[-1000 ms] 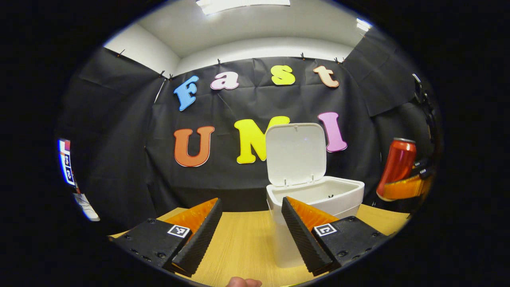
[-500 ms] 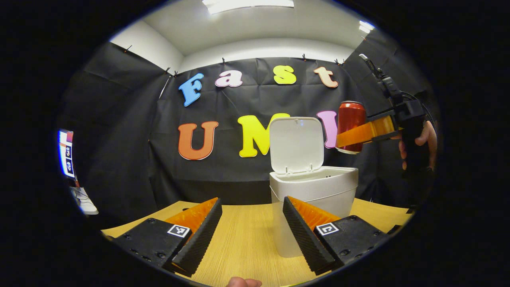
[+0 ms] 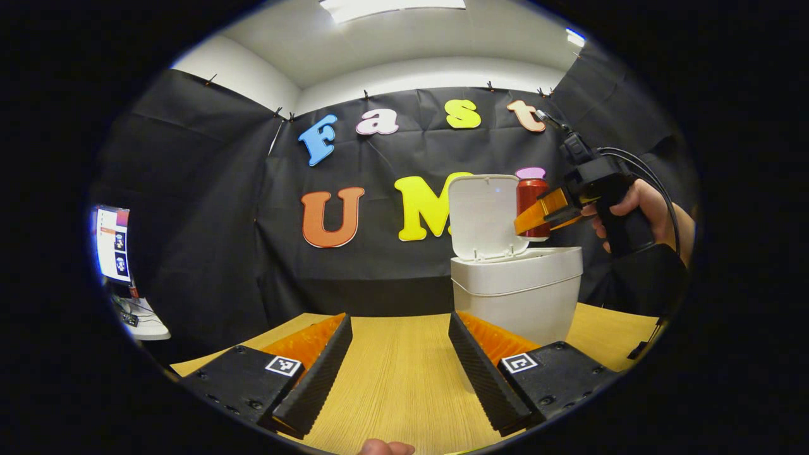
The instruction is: Press the lid of the desktop garbage bin to open it, pick up the crumpled paper on the desktop and throw it into the bin, then pick up the pop can on the desktop and drop it into the bin, and finally close the garbage bin lid.
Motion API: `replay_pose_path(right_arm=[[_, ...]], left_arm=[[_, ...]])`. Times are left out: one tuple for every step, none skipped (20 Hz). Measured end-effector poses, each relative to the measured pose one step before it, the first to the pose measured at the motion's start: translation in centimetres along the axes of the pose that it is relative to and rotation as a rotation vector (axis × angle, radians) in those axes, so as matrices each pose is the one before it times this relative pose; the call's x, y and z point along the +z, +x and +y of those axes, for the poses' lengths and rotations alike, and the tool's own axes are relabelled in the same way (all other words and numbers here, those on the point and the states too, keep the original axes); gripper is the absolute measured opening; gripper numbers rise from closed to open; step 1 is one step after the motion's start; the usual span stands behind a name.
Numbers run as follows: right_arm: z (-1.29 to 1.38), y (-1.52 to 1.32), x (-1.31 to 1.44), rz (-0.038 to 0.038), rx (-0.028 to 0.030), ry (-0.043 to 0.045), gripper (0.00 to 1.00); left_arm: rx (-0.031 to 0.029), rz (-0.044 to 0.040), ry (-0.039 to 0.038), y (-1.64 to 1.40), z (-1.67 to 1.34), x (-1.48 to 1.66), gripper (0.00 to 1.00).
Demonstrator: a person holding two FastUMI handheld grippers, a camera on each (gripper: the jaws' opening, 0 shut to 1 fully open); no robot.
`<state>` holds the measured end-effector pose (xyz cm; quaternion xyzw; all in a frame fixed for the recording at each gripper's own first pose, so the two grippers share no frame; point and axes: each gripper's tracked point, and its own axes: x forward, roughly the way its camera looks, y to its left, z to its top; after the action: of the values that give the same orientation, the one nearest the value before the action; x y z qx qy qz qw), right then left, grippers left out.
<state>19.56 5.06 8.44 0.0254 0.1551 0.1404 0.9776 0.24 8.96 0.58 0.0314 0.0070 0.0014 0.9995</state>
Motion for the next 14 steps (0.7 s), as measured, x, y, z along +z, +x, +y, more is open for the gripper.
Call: replay_pose_path(right_arm=[[0.178, 0.162, -0.104, 0.00245, -0.00038, 0.00046, 0.8], [0.232, 0.145, 0.068, 0.00112, -0.00126, -0.00167, 0.8], [0.23, 0.094, 0.04, 0.00043, -0.00187, -0.006, 0.8], [0.127, 0.115, 0.053, 0.00214, -0.00441, -0.00991, 0.8], [0.19, 0.138, -0.023, 0.00211, -0.0029, -0.00848, 0.8], [0.093, 0.093, 0.031, 0.00413, -0.00313, -0.00511, 0.8], [0.172, 0.094, -0.13, 0.004, -0.0017, -0.00253, 0.8], [0.101, 0.112, -0.034, 0.00354, -0.00056, -0.0022, 0.81], [0.04, 0.1, -0.122, 0.00294, -0.00273, -0.00133, 0.8], [-0.009, 0.117, 0.055, 0.00163, -0.00458, 0.00033, 0.81], [-0.001, 0.001, 0.019, -0.00122, -0.00267, 0.00289, 0.81], [-0.036, 0.074, 0.144, -0.00172, -0.00434, 0.00145, 0.82], [-0.079, 0.093, 0.03, -0.0019, -0.00378, 0.00052, 0.82], [-0.059, -0.021, 0.077, 0.00036, -0.00304, 0.00093, 0.82]], left_arm=[[-0.00567, -0.00349, -0.00752, 0.047, -0.177, 0.146, 0.99], [-0.01137, 0.00261, -0.00988, -0.005, -0.241, -0.139, 0.99], [-0.00594, 0.00329, -0.01006, -0.005, -0.196, -0.173, 0.99], [-0.00276, -0.00084, -0.00837, 0.068, -0.009, 0.063, 0.99], [-0.00253, 0.00067, -0.00472, 0.013, -0.146, -0.007, 0.99], [-0.00165, 0.00113, -0.00129, -0.069, 0.034, -0.077, 0.99], [-0.00254, -0.00083, -0.00082, -0.012, -0.016, 0.023, 0.99], [-0.00131, -0.00022, -0.00108, 0.02, -0.119, 0.054, 0.99], [-0.0025, -0.0003, -0.00094, -0.03, -0.034, -0.035, 0.99], [-0.0024, -0.00121, -0.00038, 0.019, 0.002, 0.074, 0.99], [-0.00178, -0.0006, -0.00023, -0.041, -0.192, -0.044, 0.99], [-0.00336, -0.00008, 0.00027, -0.038, -0.163, -0.047, 0.99], [-0.001, 0.00003, 0.00014, -0.115, -0.043, -0.008, 0.99], [-0.00113, -0.00036, 0.00025, 0.005, 0.0, 0.091, 0.99]])
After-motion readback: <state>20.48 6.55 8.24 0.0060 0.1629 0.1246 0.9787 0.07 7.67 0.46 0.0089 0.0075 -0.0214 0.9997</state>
